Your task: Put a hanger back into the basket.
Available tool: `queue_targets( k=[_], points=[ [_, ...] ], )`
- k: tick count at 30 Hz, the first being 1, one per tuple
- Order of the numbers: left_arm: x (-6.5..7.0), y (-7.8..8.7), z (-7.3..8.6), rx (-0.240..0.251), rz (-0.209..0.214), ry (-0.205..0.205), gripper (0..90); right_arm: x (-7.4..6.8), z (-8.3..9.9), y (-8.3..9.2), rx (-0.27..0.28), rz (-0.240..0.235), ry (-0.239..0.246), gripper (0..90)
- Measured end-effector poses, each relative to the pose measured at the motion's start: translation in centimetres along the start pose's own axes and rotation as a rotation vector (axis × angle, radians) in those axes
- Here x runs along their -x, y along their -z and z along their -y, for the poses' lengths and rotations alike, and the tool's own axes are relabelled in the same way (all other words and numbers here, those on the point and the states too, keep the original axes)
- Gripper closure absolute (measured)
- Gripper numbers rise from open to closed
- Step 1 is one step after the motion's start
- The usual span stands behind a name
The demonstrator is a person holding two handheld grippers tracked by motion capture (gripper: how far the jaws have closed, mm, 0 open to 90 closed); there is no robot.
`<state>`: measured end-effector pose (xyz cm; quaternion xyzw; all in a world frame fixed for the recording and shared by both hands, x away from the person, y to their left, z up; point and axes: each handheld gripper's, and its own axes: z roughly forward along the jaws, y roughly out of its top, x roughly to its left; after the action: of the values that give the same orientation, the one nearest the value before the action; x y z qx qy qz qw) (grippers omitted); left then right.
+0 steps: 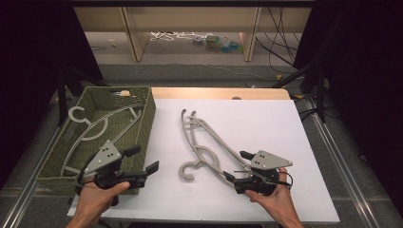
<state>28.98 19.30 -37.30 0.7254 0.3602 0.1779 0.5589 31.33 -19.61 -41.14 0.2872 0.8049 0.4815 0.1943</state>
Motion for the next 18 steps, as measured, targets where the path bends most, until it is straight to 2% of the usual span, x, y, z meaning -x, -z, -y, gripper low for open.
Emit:
queue_targets(
  k=[4,9,10,13,15,16,18],
  points=[
    [0.7,-0.5,0.5,0.009,0.011,-0.033,16.5,0.0,0.0,-0.1,-0.003,-0.001,0.0,16.3],
    [1.5,-1.1,1.5,0.019,0.048,-0.049,16.5,0.0,0.0,-0.2,-0.007,0.0,0.005,16.2],
    [1.8,-1.3,1.7,0.018,0.052,-0.044,16.5,0.1,0.1,-0.4,0.007,0.006,0.016,16.2],
    [2.4,-1.7,2.2,0.009,0.065,-0.067,16.5,0.1,0.3,-0.4,-0.017,-0.006,0.003,16.2],
    [2.7,-2.0,2.7,0.007,0.071,-0.056,16.5,0.2,0.4,-0.5,-0.021,-0.005,0.005,16.2],
    [2.8,-2.2,3.0,0.011,0.072,-0.076,16.5,0.2,0.5,-0.5,-0.029,-0.006,-0.002,16.1],
    [2.8,-2.3,3.5,0.008,0.072,-0.074,16.5,0.3,0.5,-0.7,-0.038,-0.014,0.002,16.1]
  ],
)
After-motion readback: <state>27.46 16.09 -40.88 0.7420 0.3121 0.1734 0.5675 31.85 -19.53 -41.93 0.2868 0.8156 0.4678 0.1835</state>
